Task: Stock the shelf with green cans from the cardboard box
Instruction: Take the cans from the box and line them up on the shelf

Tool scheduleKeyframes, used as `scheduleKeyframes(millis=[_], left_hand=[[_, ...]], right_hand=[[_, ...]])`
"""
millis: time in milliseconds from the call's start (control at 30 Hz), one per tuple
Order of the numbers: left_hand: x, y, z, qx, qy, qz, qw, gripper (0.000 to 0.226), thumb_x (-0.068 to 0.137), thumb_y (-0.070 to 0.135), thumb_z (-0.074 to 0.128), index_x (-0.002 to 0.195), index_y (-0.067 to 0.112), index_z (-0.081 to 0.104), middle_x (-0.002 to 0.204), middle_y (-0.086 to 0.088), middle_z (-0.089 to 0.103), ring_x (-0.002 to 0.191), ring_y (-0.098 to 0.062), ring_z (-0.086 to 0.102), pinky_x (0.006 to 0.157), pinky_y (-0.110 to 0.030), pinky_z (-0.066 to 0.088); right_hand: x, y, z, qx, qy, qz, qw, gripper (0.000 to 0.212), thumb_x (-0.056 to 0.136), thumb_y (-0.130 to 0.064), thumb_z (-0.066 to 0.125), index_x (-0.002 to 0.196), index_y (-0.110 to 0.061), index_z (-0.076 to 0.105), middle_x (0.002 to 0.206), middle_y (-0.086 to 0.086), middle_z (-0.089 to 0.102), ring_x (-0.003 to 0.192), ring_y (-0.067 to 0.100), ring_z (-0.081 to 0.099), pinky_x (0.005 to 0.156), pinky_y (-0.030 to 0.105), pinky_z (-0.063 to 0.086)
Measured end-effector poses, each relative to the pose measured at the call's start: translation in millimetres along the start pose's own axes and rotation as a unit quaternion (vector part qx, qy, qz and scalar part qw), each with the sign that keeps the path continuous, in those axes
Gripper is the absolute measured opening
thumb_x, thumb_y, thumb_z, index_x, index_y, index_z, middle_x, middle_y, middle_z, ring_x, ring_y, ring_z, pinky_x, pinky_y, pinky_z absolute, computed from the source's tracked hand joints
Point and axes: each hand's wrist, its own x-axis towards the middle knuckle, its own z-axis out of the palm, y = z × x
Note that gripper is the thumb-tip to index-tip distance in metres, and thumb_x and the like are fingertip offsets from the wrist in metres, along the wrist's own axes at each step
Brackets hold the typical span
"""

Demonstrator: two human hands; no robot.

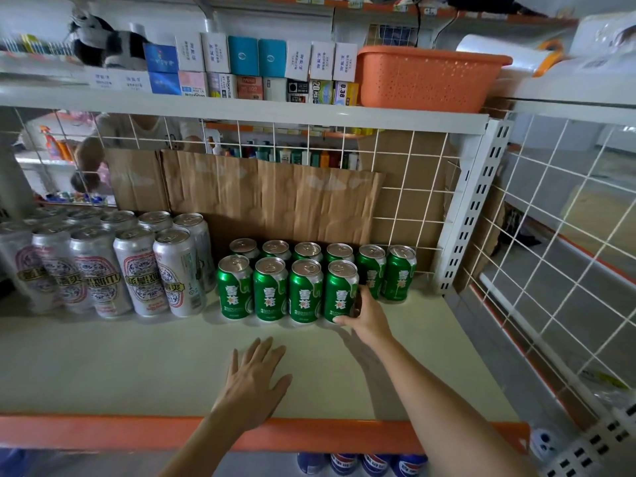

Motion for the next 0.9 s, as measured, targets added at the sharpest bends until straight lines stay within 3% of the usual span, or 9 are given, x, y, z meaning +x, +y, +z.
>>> scheduleKeyframes(millis=[200, 267, 367, 467, 667, 733, 900], left_hand=[[1.9, 0.1, 1.2, -0.005, 0.008, -0.001, 1.0, 0.1, 0.058, 0.068, -0.004, 0.146, 0.028, 0.022, 0.157, 0.004, 0.012, 0.145, -0.016, 0.003, 0.116, -0.043, -0.002], [2.5, -0.7, 2.7, 0.0, 0.014, 0.002, 1.0, 0.1, 0.059, 0.067, -0.005, 0.147, 0.027, 0.022, 0.156, 0.004, 0.014, 0.145, -0.015, 0.004, 0.116, -0.043, -0.002], [2.7, -1.3, 3.7, 0.002, 0.024, 0.015, 1.0, 0.098, 0.061, 0.066, -0.005, 0.147, 0.026, 0.023, 0.156, 0.002, 0.016, 0.145, -0.016, 0.006, 0.117, -0.045, 0.0], [1.6, -0.8, 2.5, 0.014, 0.022, 0.03, 0.999, 0.097, 0.062, 0.065, -0.004, 0.147, 0.024, 0.023, 0.156, 0.0, 0.017, 0.145, -0.019, 0.007, 0.116, -0.047, 0.001], [0.5, 3.2, -1.3, 0.034, 0.024, 0.046, 0.998, 0.065, 0.09, 0.052, 0.032, 0.148, 0.026, 0.018, 0.157, 0.0, 0.01, 0.145, -0.019, 0.004, 0.115, -0.055, -0.001], [-2.0, 7.2, -6.3, 0.043, 0.018, 0.054, 0.997, 0.065, 0.092, 0.047, 0.042, 0.148, 0.025, 0.017, 0.157, 0.0, 0.008, 0.145, -0.02, 0.003, 0.114, -0.058, 0.0], [-18.1, 24.6, -19.2, 0.028, 0.03, 0.09, 0.995, 0.067, 0.09, 0.051, 0.045, 0.147, 0.025, 0.021, 0.157, -0.001, 0.01, 0.145, -0.021, 0.004, 0.113, -0.058, -0.001]], right_hand=[[-19.3, -1.1, 5.5, -0.01, 0.021, 0.011, 1.0, 0.088, 0.067, -0.025, 0.084, 0.139, -0.011, 0.035, 0.135, 0.004, 0.052, 0.122, 0.02, 0.052, 0.099, 0.031, 0.039], [-27.6, 2.5, 5.4, -0.099, 0.03, -0.004, 0.995, 0.087, 0.073, -0.036, 0.079, 0.141, -0.013, 0.031, 0.138, 0.004, 0.048, 0.127, 0.021, 0.046, 0.105, 0.035, 0.034], [-44.4, 1.9, -0.3, -0.288, 0.03, -0.006, 0.957, 0.081, 0.084, -0.051, 0.061, 0.145, -0.015, 0.023, 0.145, 0.005, 0.039, 0.137, 0.022, 0.033, 0.114, 0.049, 0.021], [-66.7, -3.5, -6.8, -0.364, 0.007, -0.002, 0.931, 0.078, 0.089, -0.052, 0.05, 0.148, -0.013, 0.017, 0.151, 0.009, 0.031, 0.141, 0.026, 0.025, 0.115, 0.053, 0.013], [-108.7, -10.5, -15.0, -0.399, -0.026, 0.0, 0.917, 0.074, 0.093, -0.055, 0.04, 0.151, -0.02, 0.01, 0.158, 0.008, 0.012, 0.146, 0.028, 0.008, 0.115, 0.053, 0.002], [-120.6, -10.6, -18.2, -0.404, -0.022, -0.007, 0.914, 0.074, 0.093, -0.055, 0.04, 0.151, -0.021, 0.01, 0.158, 0.008, 0.012, 0.146, 0.028, 0.008, 0.115, 0.053, 0.002], [-144.8, -12.1, -34.3, -0.406, -0.036, -0.015, 0.913, 0.073, 0.092, -0.051, 0.044, 0.15, -0.021, 0.011, 0.158, 0.009, 0.011, 0.146, 0.029, 0.007, 0.115, 0.053, 0.003]])
